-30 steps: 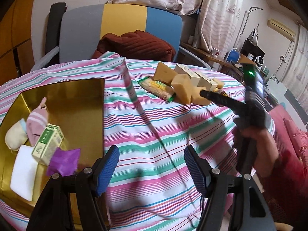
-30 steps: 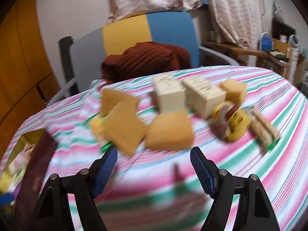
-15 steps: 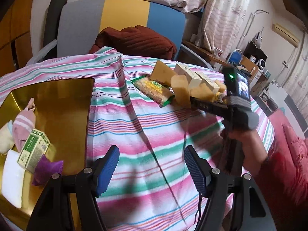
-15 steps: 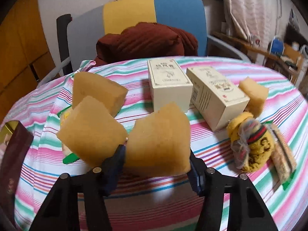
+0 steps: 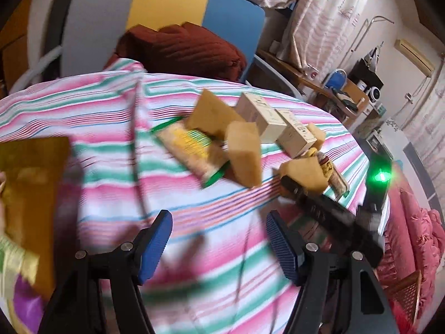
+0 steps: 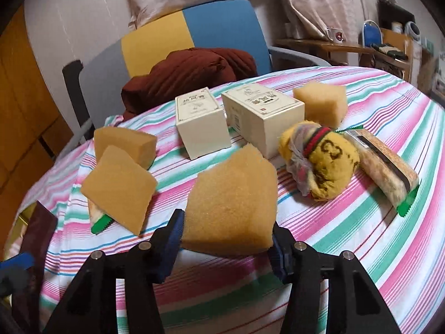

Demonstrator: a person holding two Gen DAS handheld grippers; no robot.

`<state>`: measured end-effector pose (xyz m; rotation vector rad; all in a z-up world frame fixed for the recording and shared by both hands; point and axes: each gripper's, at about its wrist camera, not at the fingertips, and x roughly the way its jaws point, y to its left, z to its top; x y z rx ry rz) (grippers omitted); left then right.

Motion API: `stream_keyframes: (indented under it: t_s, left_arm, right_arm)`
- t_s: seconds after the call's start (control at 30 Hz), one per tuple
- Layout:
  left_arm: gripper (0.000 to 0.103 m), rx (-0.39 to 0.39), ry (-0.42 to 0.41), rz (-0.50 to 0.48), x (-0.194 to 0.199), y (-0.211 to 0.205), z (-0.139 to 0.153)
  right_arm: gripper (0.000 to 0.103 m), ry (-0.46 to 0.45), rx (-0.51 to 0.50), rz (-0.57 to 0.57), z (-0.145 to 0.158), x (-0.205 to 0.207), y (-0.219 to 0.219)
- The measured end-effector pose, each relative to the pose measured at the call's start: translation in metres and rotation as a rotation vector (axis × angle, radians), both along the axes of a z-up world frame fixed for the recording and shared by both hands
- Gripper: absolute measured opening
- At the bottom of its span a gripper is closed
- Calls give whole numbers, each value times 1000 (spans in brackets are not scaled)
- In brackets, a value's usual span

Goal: Organize objects
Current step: 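Grasp a yellow sponge with the right tool while the left tool grasps another sponge, then carry both yellow sponges over the gold tray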

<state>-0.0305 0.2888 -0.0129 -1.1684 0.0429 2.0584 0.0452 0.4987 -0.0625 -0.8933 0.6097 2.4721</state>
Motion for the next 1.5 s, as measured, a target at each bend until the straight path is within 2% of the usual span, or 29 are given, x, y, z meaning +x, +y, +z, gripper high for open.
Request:
stream_keyframes:
  t_s: [0.13, 0.33, 0.43, 0.5, 0.6, 0.63, 0.7, 0.77, 0.87, 0.97, 1.23, 1.5]
  left_arm:
    - [71, -7, -26, -51, -19, 36, -10]
    - [71, -5, -77, -31, -53, 68, -22]
    - [69, -16, -23, -49, -53, 80, -23]
    - [63, -16, 29, -76, -47, 86, -21]
    - [36, -23, 64, -135, -35, 91, -25]
    - [35, -31, 66, -155, -32, 92, -28]
    - [34, -20, 95, -175, -23, 89, -31]
    - [33, -13, 124, -155, -18, 81, -32]
    - [33, 34, 77, -97, -19, 63, -39]
    - [33, 59, 32, -95, -13, 46, -53]
    - [32, 61, 69, -105, 2, 32, -53]
    - [31, 97, 67, -90, 7, 13, -54]
  right_arm:
    - [56, 4, 5, -2, -2, 0, -2]
    - [56, 24, -9, -5, -4, 2, 1]
    - [56, 20, 3, -6, -5, 1, -1]
    - [56, 24, 7, -7, -5, 2, -1]
    - [56, 33, 5, -9, -5, 3, 0]
    - [56, 33, 6, -9, -5, 3, 0]
    - [56, 37, 4, -9, -6, 4, 0]
    - [56, 40, 3, -9, -6, 4, 0]
    - [56, 39, 4, -10, -6, 4, 0]
    - [56, 38, 7, -12, -5, 4, 0]
    - [56, 27, 34, -24, -3, 4, -3]
    - [56, 44, 132, -6, 8, 3, -20]
